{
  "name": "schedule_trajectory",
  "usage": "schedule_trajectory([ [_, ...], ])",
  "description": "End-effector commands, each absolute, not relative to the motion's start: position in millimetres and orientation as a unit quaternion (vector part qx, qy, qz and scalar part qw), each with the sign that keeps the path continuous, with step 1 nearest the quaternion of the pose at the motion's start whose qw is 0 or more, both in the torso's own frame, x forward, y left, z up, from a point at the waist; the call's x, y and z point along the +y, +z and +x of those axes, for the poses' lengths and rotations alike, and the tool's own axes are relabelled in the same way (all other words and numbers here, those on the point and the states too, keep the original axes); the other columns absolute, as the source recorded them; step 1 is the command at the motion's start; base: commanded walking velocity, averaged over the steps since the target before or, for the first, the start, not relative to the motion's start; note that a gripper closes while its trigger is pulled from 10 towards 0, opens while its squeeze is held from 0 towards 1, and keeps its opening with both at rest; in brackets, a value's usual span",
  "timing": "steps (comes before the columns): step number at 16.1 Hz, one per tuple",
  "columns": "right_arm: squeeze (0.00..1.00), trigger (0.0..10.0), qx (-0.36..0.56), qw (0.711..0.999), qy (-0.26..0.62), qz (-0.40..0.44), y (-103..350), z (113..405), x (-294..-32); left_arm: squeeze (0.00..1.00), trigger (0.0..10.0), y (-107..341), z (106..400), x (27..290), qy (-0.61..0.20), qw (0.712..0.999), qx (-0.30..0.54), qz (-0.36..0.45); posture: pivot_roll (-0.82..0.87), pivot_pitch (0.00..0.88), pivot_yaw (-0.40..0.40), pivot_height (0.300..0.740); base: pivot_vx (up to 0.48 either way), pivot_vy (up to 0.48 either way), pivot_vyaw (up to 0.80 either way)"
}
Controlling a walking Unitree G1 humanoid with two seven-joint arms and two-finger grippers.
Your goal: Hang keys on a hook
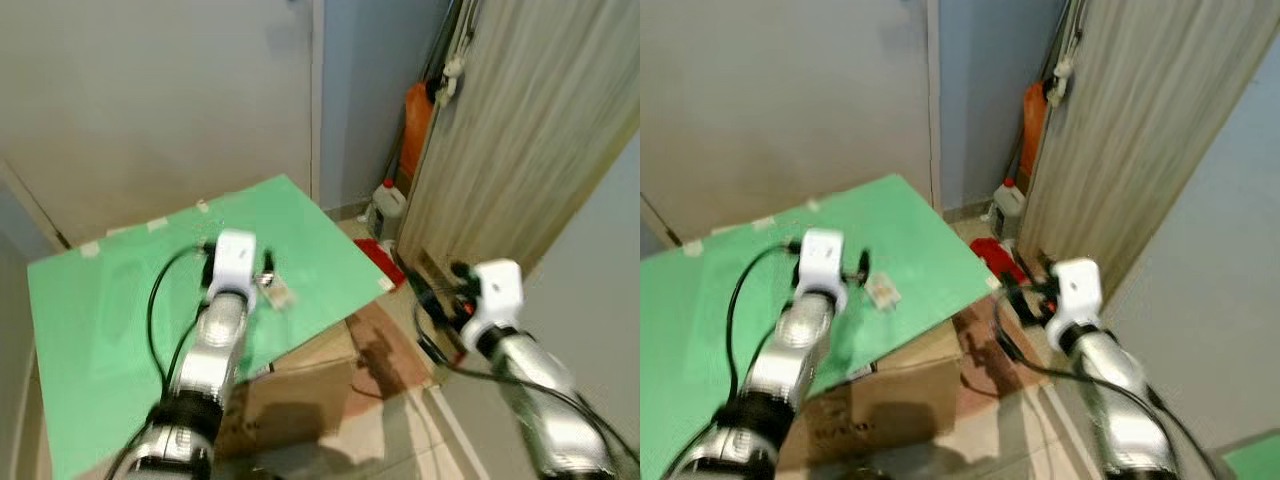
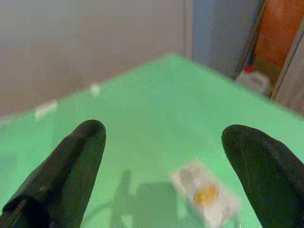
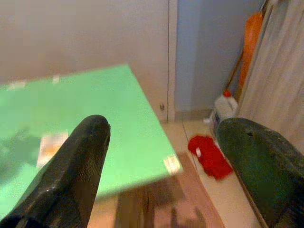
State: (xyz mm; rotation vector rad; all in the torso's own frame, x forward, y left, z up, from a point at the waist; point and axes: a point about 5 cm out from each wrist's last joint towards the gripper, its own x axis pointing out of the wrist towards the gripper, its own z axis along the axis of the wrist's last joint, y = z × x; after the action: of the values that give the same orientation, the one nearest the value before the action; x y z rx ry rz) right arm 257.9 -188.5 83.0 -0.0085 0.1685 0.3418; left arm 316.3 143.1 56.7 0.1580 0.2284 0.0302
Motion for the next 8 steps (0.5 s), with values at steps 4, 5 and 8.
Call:
schedule_trajectory([
  [4, 0.0, 10.0, 0.117, 0.964, 0.236, -0.022, 96.1, 231.8, -195.2, 0.0, 10.0, 41.0, 309.9, 129.8, 0.009, 0.989, 0.11, 0.101, -0.16, 0.144, -0.072, 0.74, 0.0, 0.0, 0.0],
  [5, 0.0, 10.0, 0.125, 0.963, 0.236, -0.024, 96.8, 227.9, -197.6, 0.0, 10.0, 40.3, 311.0, 131.4, 0.014, 0.988, 0.109, 0.105, -0.17, 0.154, -0.082, 0.74, 0.0, 0.0, 0.0],
  [8, 0.0, 10.0, 0.148, 0.961, 0.233, -0.024, 98.2, 214.3, -202.9, 0.0, 10.0, 35.6, 310.1, 140.6, 0.034, 0.986, 0.117, 0.116, -0.2, 0.192, -0.1, 0.74, 0.0, 0.0, 0.0],
])
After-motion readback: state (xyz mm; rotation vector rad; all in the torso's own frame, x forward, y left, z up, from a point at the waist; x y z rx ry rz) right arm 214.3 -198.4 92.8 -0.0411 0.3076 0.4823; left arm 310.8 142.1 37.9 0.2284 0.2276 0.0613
